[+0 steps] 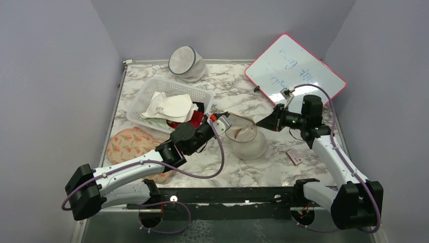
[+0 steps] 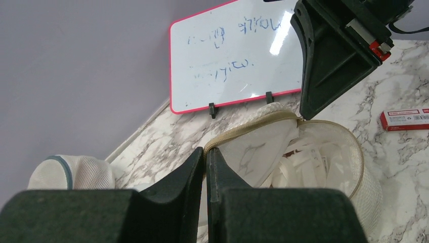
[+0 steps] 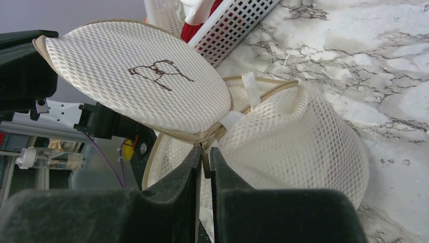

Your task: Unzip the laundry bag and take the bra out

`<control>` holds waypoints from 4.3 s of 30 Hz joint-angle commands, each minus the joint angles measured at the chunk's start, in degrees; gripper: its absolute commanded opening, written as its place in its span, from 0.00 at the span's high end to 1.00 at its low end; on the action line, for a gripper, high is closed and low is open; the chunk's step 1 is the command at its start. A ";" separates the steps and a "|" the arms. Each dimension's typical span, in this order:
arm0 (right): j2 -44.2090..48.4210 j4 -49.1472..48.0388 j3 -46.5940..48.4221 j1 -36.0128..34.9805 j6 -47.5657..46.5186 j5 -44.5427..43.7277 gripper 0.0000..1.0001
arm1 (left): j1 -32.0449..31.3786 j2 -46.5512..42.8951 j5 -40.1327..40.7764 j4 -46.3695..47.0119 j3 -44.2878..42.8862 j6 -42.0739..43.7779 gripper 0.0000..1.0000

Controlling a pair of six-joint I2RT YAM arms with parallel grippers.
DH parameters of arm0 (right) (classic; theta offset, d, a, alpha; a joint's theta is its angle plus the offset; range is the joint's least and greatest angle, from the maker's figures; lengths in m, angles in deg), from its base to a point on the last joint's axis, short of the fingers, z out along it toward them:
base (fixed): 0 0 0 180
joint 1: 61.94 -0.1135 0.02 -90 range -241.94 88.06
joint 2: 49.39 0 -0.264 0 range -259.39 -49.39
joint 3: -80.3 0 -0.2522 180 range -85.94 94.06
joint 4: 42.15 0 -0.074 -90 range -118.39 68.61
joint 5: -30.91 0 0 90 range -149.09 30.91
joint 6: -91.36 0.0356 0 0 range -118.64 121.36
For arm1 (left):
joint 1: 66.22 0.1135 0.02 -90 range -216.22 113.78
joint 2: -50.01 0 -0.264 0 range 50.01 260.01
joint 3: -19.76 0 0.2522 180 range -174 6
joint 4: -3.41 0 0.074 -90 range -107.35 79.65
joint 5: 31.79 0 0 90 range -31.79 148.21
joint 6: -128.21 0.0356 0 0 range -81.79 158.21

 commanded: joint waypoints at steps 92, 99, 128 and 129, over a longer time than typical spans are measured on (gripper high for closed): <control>11.87 5.45 -18.17 -29.81 35.93 -34.96 0.29 | 0.49 14.95 -25.95 -16.07 -11.57 -3.03 0.27; 15.96 9.63 -19.92 -29.83 32.48 -40.14 0.34 | 0.50 21.87 -26.76 -17.94 -14.45 -5.52 0.44; 13.21 7.31 -23.31 -29.76 31.14 -42.46 0.98 | -4.95 35.74 -13.52 -15.47 -19.29 -14.79 0.79; 13.35 7.39 -23.38 -29.82 31.11 -42.46 0.99 | -4.93 36.16 -13.45 -15.21 -19.41 -14.90 0.81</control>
